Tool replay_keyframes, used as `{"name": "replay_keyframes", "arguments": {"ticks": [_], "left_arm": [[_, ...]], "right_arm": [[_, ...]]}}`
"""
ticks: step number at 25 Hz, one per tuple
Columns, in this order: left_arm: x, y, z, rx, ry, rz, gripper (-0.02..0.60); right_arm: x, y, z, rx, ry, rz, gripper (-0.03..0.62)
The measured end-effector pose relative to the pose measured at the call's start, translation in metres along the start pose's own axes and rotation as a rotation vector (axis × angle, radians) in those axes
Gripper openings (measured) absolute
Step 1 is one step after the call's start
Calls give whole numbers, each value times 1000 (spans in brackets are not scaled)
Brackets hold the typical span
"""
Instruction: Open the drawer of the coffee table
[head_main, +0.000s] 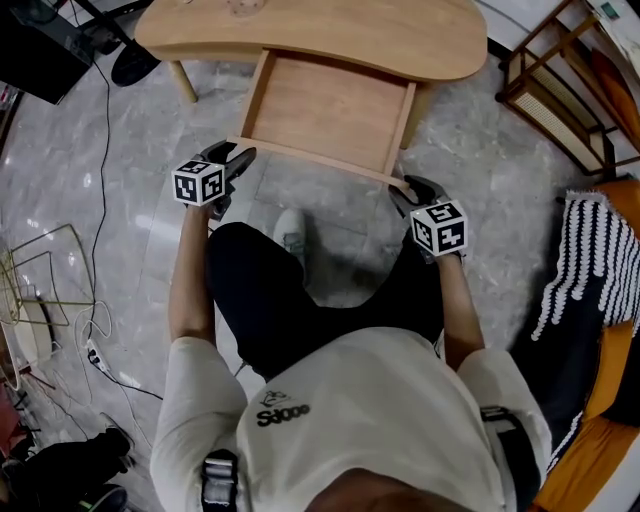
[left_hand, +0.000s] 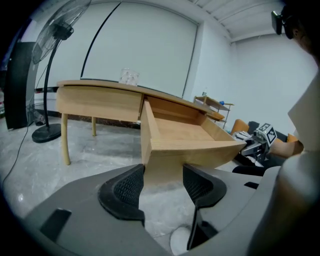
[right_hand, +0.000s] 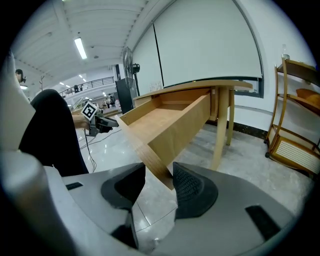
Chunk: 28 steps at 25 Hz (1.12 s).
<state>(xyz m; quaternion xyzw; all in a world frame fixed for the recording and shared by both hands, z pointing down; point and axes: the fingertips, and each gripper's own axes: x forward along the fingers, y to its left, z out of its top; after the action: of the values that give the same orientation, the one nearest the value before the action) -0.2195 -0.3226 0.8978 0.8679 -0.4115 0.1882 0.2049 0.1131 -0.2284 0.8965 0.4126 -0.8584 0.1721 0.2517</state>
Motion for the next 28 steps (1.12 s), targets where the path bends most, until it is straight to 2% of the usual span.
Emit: {"name": "replay_keyframes", "arguments": {"ticks": [2,7,9,11,13,16,20,24,28], "left_arm": [[-2,2,-3,-48,-2,9,255],[-20,14,-11,-10,9,67,231],[-31,21,-11,-50,-13,86,216],[-45,29,-2,-122,-68,103,196],[-58,39,15,-141,-120,134,161],[-74,48,44,-63,-148,212,94],[-86,46,90,36,-207,264,45],[-88,26,135,65,-301,239,28],[-79,0,176,156,-335,209,18]], "right_arm": [[-2,0,0,4,2,35,166],[-28,-5,4,28,-8,207,166],[-45,-22,3,29,-16,218,159],[-61,-48,8,38,-44,179,141],[-76,-78,23,47,-97,101,94],[-89,-117,58,35,-188,-48,30],[-93,-138,112,-48,-261,-191,11],[-89,-134,164,-193,-284,-259,6],[-83,-110,211,-277,-352,-271,6]]}}
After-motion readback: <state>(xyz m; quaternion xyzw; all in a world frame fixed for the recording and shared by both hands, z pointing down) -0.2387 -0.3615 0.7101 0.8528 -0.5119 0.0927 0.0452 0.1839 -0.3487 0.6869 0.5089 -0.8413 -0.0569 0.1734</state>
